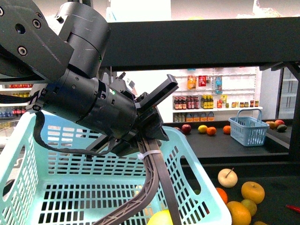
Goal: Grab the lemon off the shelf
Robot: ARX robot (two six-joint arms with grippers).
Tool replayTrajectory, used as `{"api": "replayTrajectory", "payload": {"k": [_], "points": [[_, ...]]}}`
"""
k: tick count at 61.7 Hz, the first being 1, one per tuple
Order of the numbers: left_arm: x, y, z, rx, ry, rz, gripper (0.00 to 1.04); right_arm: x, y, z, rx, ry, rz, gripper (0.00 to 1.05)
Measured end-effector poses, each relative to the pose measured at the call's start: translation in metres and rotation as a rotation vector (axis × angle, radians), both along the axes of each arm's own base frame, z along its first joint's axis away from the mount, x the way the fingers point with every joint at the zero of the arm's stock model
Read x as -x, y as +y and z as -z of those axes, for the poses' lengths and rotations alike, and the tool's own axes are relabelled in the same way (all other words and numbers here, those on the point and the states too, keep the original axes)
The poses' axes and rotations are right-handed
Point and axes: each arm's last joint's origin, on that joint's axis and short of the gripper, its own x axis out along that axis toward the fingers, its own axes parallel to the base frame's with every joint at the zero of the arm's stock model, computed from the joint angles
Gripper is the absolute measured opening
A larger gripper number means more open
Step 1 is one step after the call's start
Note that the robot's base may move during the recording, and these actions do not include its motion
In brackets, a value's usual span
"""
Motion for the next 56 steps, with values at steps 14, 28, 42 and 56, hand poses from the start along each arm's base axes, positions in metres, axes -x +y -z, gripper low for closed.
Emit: {"api": "replayTrajectory", "payload": {"k": [14, 28, 42, 56], "points": [[0.0000, 0.0000, 0.0000, -0.001, -0.001, -0.001, 0.15, 0.0007, 0.0000, 0.0074, 0.000, -0.012, 0.000, 0.07], [0.0000, 0.0000, 0.0000, 0.000, 0.000, 0.000, 0.15, 0.0008, 0.0000, 0.0074, 0.000, -0.014, 0.000, 0.22], [0.0000, 0.0000, 0.0000, 0.000, 0.000, 0.000, 0.15, 0.0008, 0.0000, 0.0073, 0.000, -0.014, 0.000, 0.65], [0.0000, 0.0000, 0.0001, 0.000, 0.000, 0.000, 0.15, 0.0008, 0.0000, 0.0072, 0.000, -0.014, 0.000, 1.04]]}}
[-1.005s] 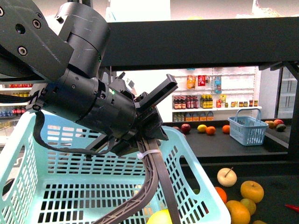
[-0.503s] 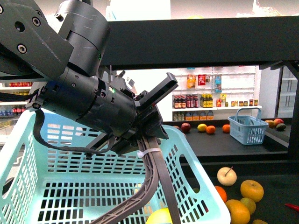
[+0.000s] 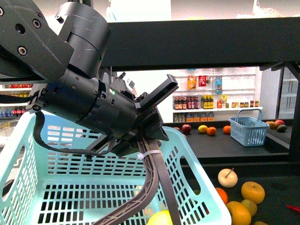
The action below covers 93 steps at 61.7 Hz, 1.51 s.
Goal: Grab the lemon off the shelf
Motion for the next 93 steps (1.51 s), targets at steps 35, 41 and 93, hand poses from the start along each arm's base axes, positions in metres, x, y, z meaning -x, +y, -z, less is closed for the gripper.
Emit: {"api": "replayTrajectory", "payload": {"k": [35, 41, 93], "points": [[-0.014, 0.037, -0.012, 0.174, -0.030, -0.328, 0.15, 0.000, 0.000, 0.000, 0.000, 0.000, 0.000, 1.02], [-0.017, 0.065, -0.014, 0.259, -0.033, -0.488, 0.15, 0.000, 0.000, 0.000, 0.000, 0.000, 0.000, 1.02], [0.013, 0.289, -0.031, 0.637, -0.127, -1.074, 0.14, 0.000, 0.000, 0.000, 0.000, 0.000, 0.000, 1.02]]}}
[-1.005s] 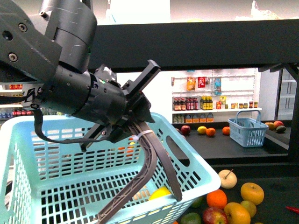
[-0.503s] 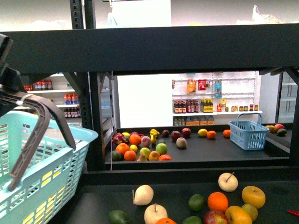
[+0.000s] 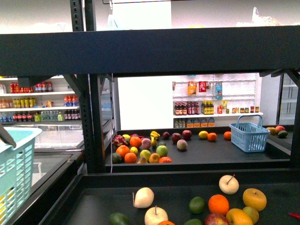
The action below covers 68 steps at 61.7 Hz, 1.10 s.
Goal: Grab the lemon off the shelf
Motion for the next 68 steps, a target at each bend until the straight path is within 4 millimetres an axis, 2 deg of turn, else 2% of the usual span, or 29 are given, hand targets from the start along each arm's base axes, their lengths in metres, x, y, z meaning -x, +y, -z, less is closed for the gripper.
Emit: {"api": "replayTrajectory", "payload": {"k": [18, 41, 61, 63, 68], "points": [[-0.012, 0.027, 0.021, 0.005, 0.068, 0.020, 0.14, 0.000, 0.000, 0.000, 0.000, 0.000, 0.000, 1.02], [-0.025, 0.059, 0.018, -0.028, 0.038, 0.024, 0.14, 0.000, 0.000, 0.000, 0.000, 0.000, 0.000, 1.02], [-0.030, 0.077, 0.045, -0.032, 0.017, 0.019, 0.14, 0.000, 0.000, 0.000, 0.000, 0.000, 0.000, 1.02], [-0.030, 0.077, 0.047, -0.031, 0.013, 0.022, 0.15, 0.000, 0.000, 0.000, 0.000, 0.000, 0.000, 1.02], [-0.028, 0.078, 0.051, -0.056, 0.009, 0.028, 0.29, 0.000, 0.000, 0.000, 0.000, 0.000, 0.000, 1.02]]}}
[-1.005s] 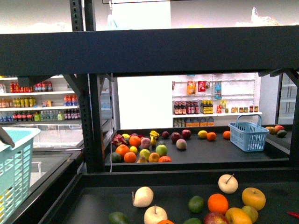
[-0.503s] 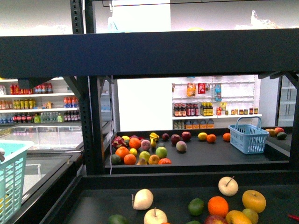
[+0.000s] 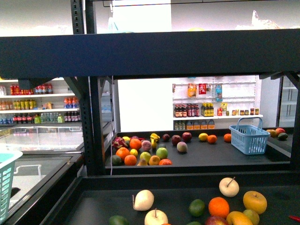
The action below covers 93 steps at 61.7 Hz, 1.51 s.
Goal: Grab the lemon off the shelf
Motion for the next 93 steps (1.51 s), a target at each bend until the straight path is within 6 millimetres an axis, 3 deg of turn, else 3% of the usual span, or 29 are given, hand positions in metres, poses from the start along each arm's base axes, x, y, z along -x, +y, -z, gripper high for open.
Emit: {"api": "replayTrajectory", "payload": {"k": [25, 36, 49, 60, 68, 77, 87, 90, 93], "points": [[0.010, 0.014, 0.007, -0.006, 0.006, -0.011, 0.98, 0.000, 0.000, 0.000, 0.000, -0.001, 0.000, 1.02], [0.016, 0.018, 0.004, -0.005, 0.014, -0.027, 0.97, 0.000, 0.000, 0.000, 0.000, -0.001, 0.000, 1.02], [0.028, 0.013, -0.015, -0.024, 0.018, -0.027, 0.97, 0.000, 0.000, 0.000, 0.000, 0.000, 0.000, 1.02], [0.053, 0.007, -0.028, -0.028, 0.107, -0.024, 0.97, 0.000, 0.000, 0.000, 0.000, -0.001, 0.000, 1.02], [0.082, 0.002, -0.040, -0.084, 0.235, -0.094, 0.97, 0.000, 0.000, 0.000, 0.000, 0.000, 0.000, 1.02], [0.130, -0.029, -0.060, -0.355, 0.418, -0.189, 0.97, 0.000, 0.000, 0.000, 0.000, 0.000, 0.000, 1.02], [0.193, -0.097, -0.082, -0.697, 0.447, -0.148, 0.97, 0.000, 0.000, 0.000, 0.000, 0.000, 0.000, 1.02], [0.217, -0.119, -0.081, -0.856, 0.267, -0.043, 0.90, 0.000, 0.000, 0.000, 0.000, 0.000, 0.000, 1.02], [0.245, -0.151, -0.070, -1.084, 0.016, 0.072, 0.76, 0.000, 0.000, 0.000, 0.000, 0.000, 0.001, 1.02]]}}
